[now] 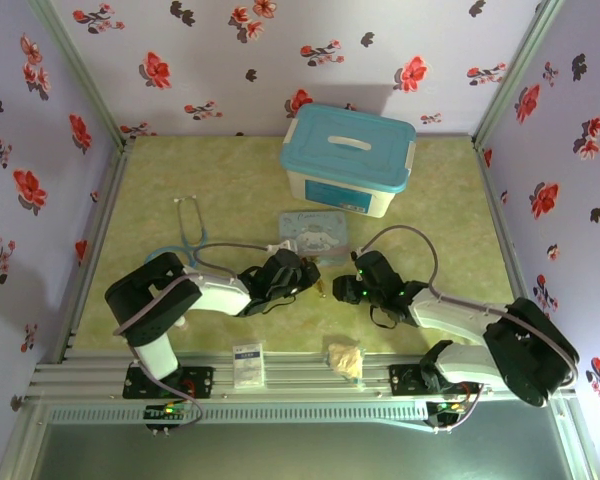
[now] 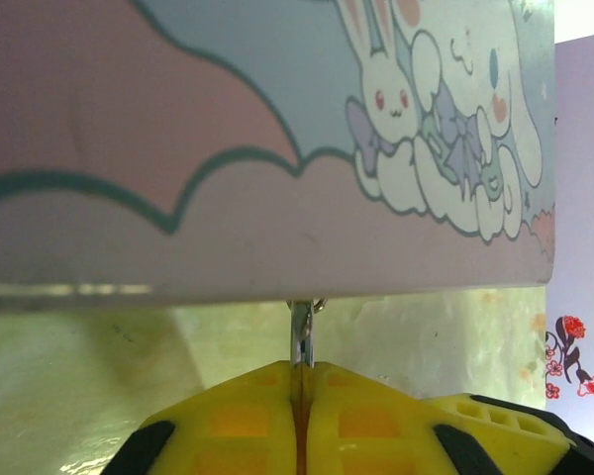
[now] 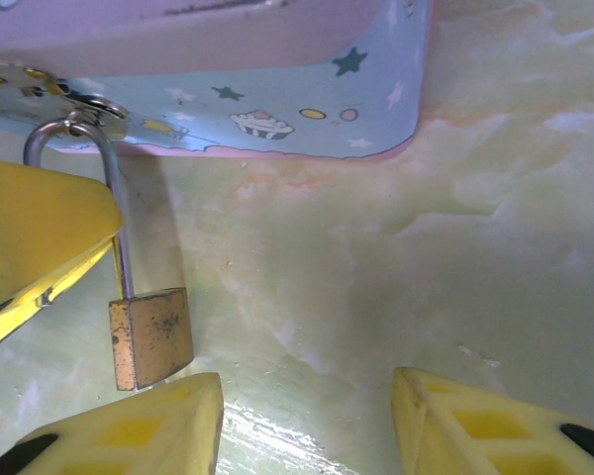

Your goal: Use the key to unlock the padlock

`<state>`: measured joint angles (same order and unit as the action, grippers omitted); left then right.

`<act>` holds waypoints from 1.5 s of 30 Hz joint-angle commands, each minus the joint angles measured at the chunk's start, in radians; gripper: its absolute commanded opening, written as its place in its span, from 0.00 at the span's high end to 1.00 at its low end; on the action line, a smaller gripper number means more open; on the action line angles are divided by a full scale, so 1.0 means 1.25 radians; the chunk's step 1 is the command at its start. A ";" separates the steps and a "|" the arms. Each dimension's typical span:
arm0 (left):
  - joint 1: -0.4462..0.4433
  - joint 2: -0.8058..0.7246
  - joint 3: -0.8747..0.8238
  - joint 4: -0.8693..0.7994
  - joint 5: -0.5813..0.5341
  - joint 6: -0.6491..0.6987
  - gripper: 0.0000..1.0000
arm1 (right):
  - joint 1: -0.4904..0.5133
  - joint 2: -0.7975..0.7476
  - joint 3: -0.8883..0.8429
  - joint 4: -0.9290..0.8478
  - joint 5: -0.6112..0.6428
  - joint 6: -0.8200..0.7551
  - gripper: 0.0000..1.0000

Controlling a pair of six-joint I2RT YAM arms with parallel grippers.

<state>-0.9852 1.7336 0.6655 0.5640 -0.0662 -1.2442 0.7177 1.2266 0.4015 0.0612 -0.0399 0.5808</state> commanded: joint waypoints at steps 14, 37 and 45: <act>0.017 -0.027 -0.062 -0.120 -0.027 0.075 0.85 | 0.010 0.052 0.035 0.036 0.004 0.020 0.52; -0.014 -0.117 0.027 -0.422 -0.172 0.288 0.47 | 0.010 0.029 0.053 -0.024 0.032 -0.010 0.52; -0.071 -0.086 0.041 -0.405 -0.205 0.209 0.39 | 0.007 0.035 0.064 -0.046 0.042 -0.017 0.52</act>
<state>-1.0687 1.6089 0.6991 0.0776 -0.2726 -0.9520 0.7265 1.2781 0.4641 0.0265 -0.0177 0.5758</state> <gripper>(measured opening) 0.606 0.484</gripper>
